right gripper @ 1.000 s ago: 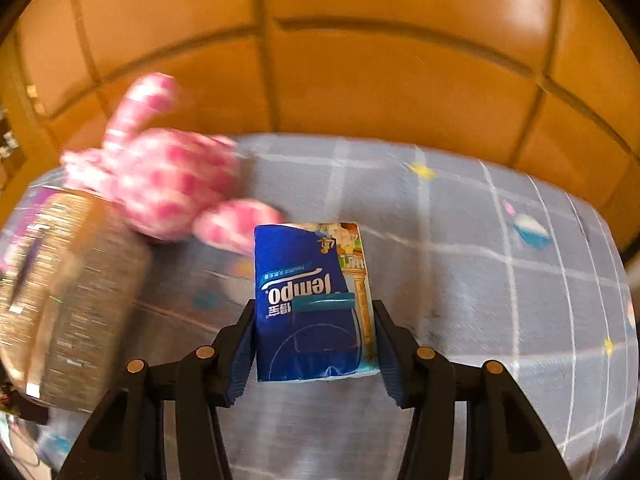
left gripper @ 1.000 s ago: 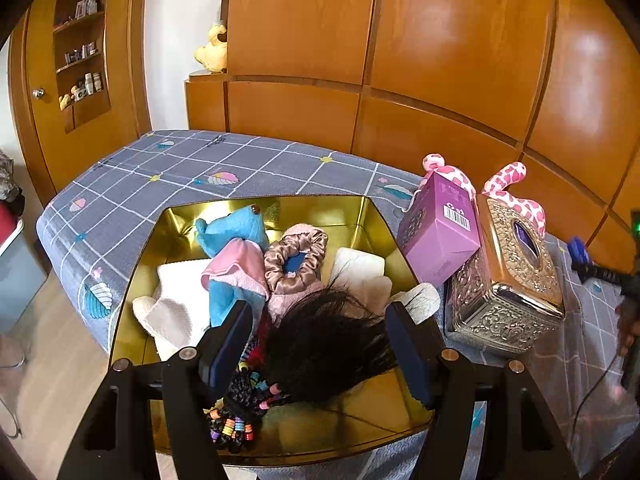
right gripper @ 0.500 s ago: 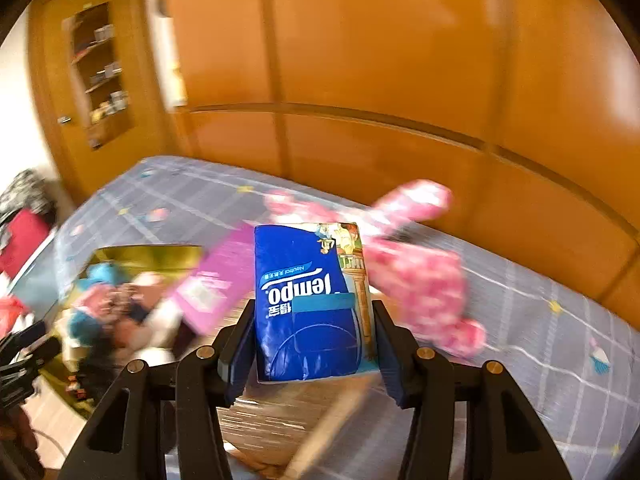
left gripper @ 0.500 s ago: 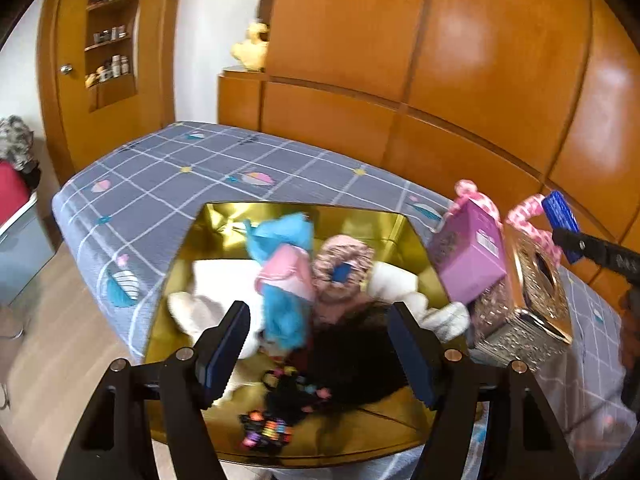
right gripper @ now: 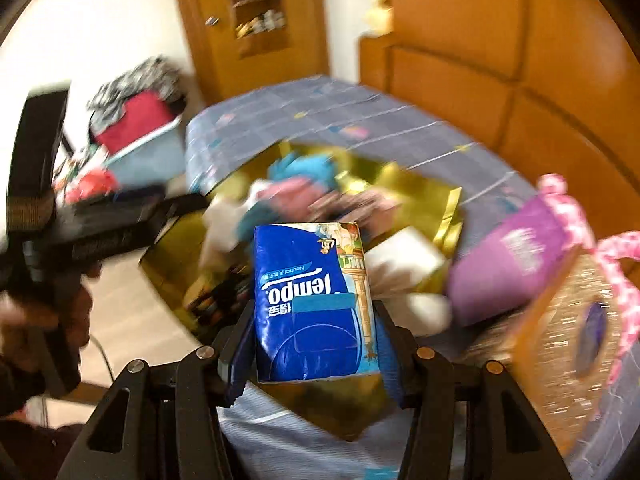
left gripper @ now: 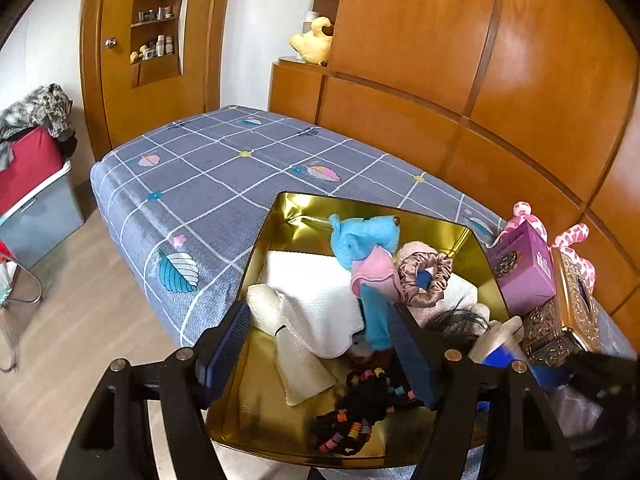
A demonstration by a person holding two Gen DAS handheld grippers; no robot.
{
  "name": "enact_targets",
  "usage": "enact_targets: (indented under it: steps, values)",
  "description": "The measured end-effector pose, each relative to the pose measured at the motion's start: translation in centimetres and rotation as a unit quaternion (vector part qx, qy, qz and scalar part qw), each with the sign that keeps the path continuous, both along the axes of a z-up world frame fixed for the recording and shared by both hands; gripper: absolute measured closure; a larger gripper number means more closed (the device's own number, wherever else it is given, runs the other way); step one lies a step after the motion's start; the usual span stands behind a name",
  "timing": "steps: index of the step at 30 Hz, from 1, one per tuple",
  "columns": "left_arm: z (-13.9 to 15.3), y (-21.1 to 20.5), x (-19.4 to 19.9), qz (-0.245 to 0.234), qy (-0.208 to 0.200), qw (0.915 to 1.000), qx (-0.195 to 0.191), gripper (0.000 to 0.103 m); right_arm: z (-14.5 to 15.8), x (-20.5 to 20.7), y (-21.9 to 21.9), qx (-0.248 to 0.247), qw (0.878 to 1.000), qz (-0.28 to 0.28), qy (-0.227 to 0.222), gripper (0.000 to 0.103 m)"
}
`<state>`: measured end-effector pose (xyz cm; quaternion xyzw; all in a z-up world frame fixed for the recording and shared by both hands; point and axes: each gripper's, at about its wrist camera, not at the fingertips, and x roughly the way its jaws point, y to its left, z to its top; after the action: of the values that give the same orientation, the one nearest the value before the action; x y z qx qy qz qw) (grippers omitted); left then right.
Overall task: Organize soft objects
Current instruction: 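Carry the blue Tempo tissue pack into the gold tray and open the right gripper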
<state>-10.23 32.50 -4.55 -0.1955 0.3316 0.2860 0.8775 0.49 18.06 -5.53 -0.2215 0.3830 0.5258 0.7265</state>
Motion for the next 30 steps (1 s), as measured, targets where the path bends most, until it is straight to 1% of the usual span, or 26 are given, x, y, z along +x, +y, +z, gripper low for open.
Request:
enact_targets:
  steps: [3,6,8,9,10,11,12,13,19,21,22,23,27,30]
  values:
    - [-0.3,0.0,0.1,0.000,0.003,1.0000,-0.005,0.032,-2.0,-1.1,1.3,-0.026,1.000,0.011,0.006,0.049]
    - [-0.5,0.0,0.1,-0.003,0.005,0.9999,-0.009,0.032,-3.5,-0.8,2.3,-0.049,0.999,0.001,0.005,0.049]
    - [-0.5,0.0,0.2,-0.003,0.004,0.9999,-0.010,0.029,-4.7,-0.5,2.7,-0.069,0.998,-0.014,0.004,0.049]
    - [-0.5,0.0,0.2,-0.002,0.004,0.9999,-0.010,0.027,-4.9,-0.4,2.8,-0.071,0.997,-0.016,0.008,0.048]
    - [-0.6,-0.1,0.2,-0.002,0.004,0.9999,-0.010,0.026,-5.1,-0.3,2.7,-0.071,0.997,-0.016,0.014,0.047]
    - [-0.6,-0.2,0.2,-0.002,0.005,0.9999,-0.010,0.026,-5.3,-0.3,2.7,-0.071,0.997,-0.016,0.018,0.042]
    - [-0.7,-0.2,0.3,-0.003,0.006,0.9999,-0.010,0.026,-5.3,-0.3,2.5,-0.070,0.997,-0.016,0.021,0.039]
    - [-0.7,-0.3,0.3,-0.005,0.007,0.9999,-0.010,0.026,-5.2,-0.3,2.3,-0.069,0.997,-0.015,0.021,0.039]
    - [-0.4,-0.6,0.3,-0.010,0.003,0.9999,-0.005,0.026,-3.7,-0.8,0.7,-0.049,0.998,-0.018,0.017,0.039]
    - [-0.3,-0.7,0.3,-0.010,0.002,0.9999,-0.006,0.026,-3.2,-1.0,0.2,-0.044,0.999,-0.021,0.008,0.039]
    - [-0.3,-0.8,0.4,-0.012,0.002,0.9999,-0.006,0.026,-3.1,-1.1,0.1,-0.044,0.999,-0.025,0.002,0.041]
    - [-0.3,-0.9,0.4,-0.013,0.002,0.9999,-0.004,0.026,-3.1,-1.1,0.0,-0.042,0.999,-0.024,0.005,0.047]
    - [-0.3,-1.4,0.6,-0.019,0.004,0.9998,-0.001,0.026,-3.2,-0.4,0.9,-0.040,0.998,-0.037,-0.007,0.049]
    - [-0.2,-1.7,0.7,-0.024,0.004,0.9997,0.001,0.025,-3.7,1.2,2.0,-0.043,0.997,-0.062,-0.013,0.050]
